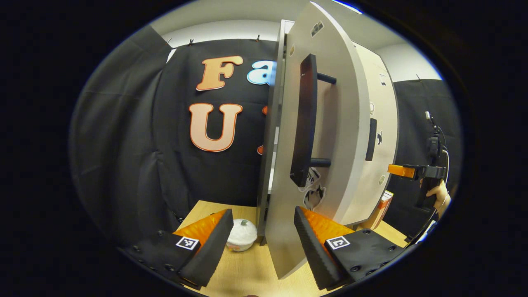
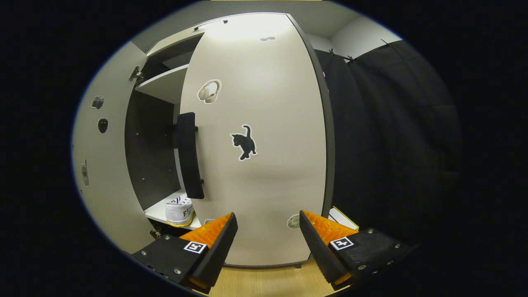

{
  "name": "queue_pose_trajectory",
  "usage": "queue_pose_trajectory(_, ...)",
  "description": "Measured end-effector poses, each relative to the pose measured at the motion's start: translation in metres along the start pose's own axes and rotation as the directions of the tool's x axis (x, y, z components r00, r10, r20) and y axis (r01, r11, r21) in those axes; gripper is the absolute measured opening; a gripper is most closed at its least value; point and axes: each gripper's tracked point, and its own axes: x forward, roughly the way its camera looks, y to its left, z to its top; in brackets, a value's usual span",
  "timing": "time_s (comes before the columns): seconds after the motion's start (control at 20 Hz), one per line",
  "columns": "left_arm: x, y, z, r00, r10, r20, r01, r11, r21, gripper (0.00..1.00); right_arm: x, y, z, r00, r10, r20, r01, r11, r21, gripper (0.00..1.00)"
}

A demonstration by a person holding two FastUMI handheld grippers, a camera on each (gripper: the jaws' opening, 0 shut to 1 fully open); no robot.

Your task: Grab one shoe with the right hand and put it into the shoe cabinet, grab the other shoe with the left hand and put it into the shoe cabinet; then close the right door with the right hand and the left door with the left hand.

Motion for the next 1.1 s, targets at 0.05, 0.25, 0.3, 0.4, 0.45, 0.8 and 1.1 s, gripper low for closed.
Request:
queue_pose_trajectory(0.05, 0.000, -0.004, 0.001, 1.000, -0.003, 0.001, 0.003, 1.000, 0.009, 0.96, -0.004, -0.003, 0.002, 1.000, 0.001, 0.003, -0.001, 1.000, -0.002, 0.93)
queue_pose_trajectory(0.25, 0.002, -0.028, 0.001, 0.999, -0.053, 0.006, 0.053, 0.999, -0.005, 0.94, -0.022, -0.015, 0.008, 0.999, 0.010, 0.032, -0.009, 1.000, -0.023, 0.93)
queue_pose_trajectory(0.3, 0.004, -0.035, 0.001, 0.998, -0.064, 0.008, 0.064, 0.998, -0.005, 0.94, -0.025, -0.019, 0.009, 0.999, 0.006, 0.033, -0.005, 1.000, -0.029, 0.93)
queue_pose_trajectory(0.4, 0.008, -0.045, 0.001, 0.997, -0.078, 0.009, 0.078, 0.997, 0.000, 0.96, -0.032, -0.027, 0.011, 0.999, -0.002, 0.041, 0.003, 1.000, -0.031, 0.93)
queue_pose_trajectory(0.45, 0.011, -0.050, 0.001, 0.997, -0.082, 0.007, 0.082, 0.997, 0.004, 0.94, -0.034, -0.031, 0.012, 0.999, -0.005, 0.044, 0.006, 1.000, -0.031, 0.93)
queue_pose_trajectory(0.8, 0.028, -0.075, -0.003, 0.995, -0.099, -0.003, 0.099, 0.995, -0.006, 0.96, -0.055, -0.059, 0.017, 0.998, -0.026, 0.057, 0.028, 0.999, -0.043, 0.93)
queue_pose_trajectory(1.1, 0.054, -0.109, -0.009, 0.988, -0.151, -0.012, 0.151, 0.988, -0.018, 0.94, -0.059, -0.077, 0.014, 0.998, -0.046, 0.048, 0.048, 0.998, -0.051, 0.93)
